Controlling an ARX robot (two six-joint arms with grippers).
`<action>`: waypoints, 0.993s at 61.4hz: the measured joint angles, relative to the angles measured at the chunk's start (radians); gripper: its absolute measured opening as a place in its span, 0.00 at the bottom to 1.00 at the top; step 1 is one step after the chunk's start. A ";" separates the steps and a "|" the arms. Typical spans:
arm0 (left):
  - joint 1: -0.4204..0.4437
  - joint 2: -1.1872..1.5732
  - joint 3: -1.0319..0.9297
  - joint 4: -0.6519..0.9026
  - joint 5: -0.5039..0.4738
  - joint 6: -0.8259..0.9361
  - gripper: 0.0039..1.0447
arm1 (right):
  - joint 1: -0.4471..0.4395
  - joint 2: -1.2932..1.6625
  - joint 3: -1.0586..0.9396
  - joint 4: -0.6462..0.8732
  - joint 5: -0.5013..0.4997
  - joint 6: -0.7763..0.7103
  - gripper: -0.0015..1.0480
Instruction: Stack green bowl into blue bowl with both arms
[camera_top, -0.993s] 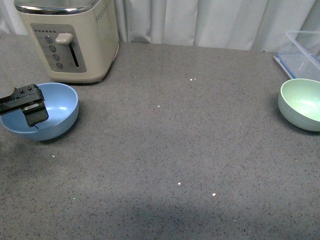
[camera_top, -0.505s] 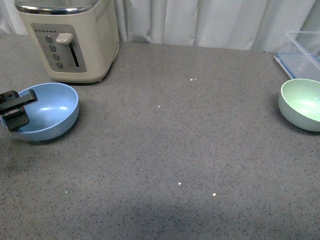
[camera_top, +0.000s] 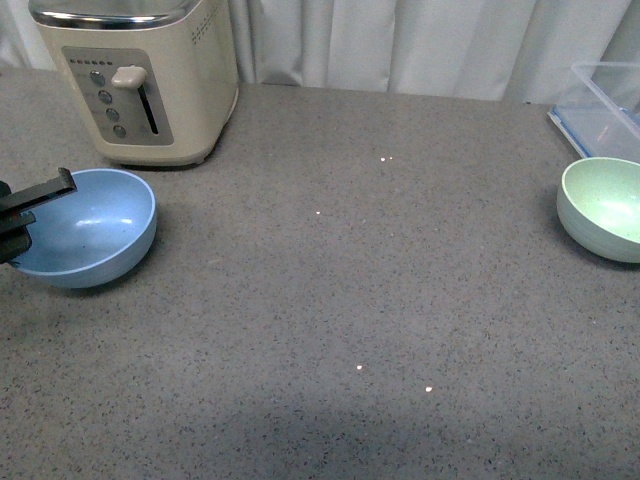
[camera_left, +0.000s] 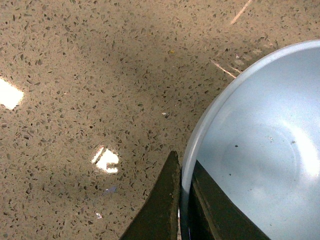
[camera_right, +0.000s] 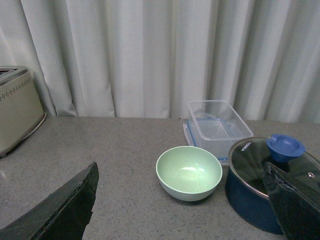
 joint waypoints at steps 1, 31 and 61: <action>-0.007 -0.002 0.002 -0.006 0.000 -0.004 0.04 | 0.000 0.000 0.000 0.000 0.000 0.000 0.91; -0.453 0.045 0.231 -0.148 0.033 -0.223 0.04 | 0.000 0.000 0.000 0.000 0.000 0.000 0.91; -0.598 0.179 0.340 -0.177 -0.003 -0.302 0.04 | 0.000 0.000 0.000 0.000 0.000 0.000 0.91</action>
